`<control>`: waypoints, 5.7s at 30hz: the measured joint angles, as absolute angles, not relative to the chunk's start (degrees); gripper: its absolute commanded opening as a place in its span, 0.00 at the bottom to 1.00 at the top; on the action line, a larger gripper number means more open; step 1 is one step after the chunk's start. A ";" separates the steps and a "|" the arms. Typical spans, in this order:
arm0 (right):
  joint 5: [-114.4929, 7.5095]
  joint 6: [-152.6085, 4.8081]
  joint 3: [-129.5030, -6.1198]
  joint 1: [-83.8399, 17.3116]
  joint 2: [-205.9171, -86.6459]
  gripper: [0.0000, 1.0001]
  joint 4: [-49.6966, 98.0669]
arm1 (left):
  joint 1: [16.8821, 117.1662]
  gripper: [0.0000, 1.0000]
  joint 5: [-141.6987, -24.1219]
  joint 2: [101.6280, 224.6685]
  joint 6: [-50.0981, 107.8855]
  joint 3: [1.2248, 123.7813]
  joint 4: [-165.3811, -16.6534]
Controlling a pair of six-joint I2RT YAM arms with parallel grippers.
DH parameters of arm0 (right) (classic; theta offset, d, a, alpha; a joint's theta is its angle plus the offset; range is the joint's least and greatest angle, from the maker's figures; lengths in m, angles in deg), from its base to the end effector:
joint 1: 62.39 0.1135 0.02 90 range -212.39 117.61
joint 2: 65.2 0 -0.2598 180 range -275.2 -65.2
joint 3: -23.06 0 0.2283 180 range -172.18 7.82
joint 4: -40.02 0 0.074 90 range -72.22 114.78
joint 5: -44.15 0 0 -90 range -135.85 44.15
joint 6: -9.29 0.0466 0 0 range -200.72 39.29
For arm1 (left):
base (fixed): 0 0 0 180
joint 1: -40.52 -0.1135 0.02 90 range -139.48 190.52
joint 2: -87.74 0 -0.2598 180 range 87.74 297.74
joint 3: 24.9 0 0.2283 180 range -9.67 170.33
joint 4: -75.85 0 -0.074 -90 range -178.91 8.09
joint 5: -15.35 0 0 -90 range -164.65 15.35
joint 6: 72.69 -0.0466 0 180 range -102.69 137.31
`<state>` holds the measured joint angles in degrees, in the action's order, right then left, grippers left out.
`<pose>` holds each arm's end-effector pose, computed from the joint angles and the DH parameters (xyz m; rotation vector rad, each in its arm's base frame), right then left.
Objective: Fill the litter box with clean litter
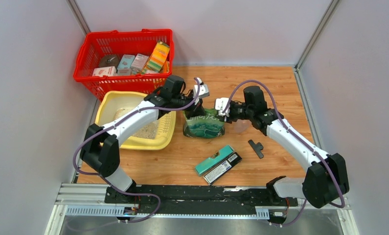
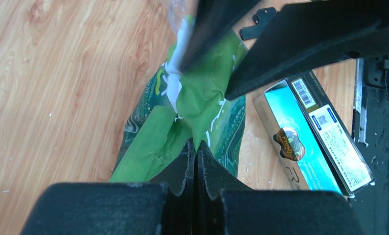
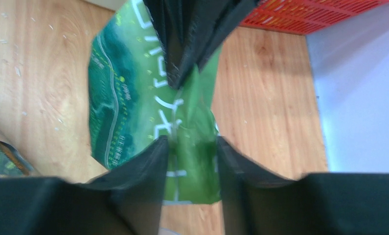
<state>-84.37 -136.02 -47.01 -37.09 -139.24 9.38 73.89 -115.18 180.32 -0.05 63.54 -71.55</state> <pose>0.2292 0.1404 0.2847 -1.5908 1.3021 0.4076 0.2732 -0.2162 0.2911 1.2796 1.7707 -0.9354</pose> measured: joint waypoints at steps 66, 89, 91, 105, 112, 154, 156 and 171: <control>-92.96 -124.18 -53.61 -41.73 -146.63 0.02 0.86 | 72.16 0.06 -116.41 178.00 -18.08 64.51 -61.28; -100.96 -128.81 -62.44 -49.46 -145.75 0.66 -6.99 | 68.05 0.00 -120.03 179.86 -8.51 66.08 -59.77; -100.81 -134.43 -62.41 -46.64 -144.90 0.66 -8.41 | 67.83 0.00 -120.49 180.58 -7.61 66.84 -59.20; -95.37 -156.15 -58.55 -38.05 -149.93 0.50 -3.80 | 67.51 0.00 -121.54 181.21 -5.67 67.61 -58.19; -94.14 -154.27 -58.57 -38.03 -152.36 0.20 -1.66 | 67.46 0.00 -121.41 181.63 -6.21 68.44 -57.34; -107.67 -109.45 -64.21 -52.87 -156.31 0.00 -10.18 | 72.75 0.46 -118.33 185.56 -12.51 76.42 -58.41; -107.21 -109.71 -64.21 -52.63 -156.05 0.00 -10.25 | 74.50 0.47 -117.98 187.36 -12.27 77.36 -59.26; -106.73 -122.01 -63.64 -53.51 -153.69 0.03 -16.54 | 78.44 0.00 -119.27 197.19 -6.43 85.97 -58.08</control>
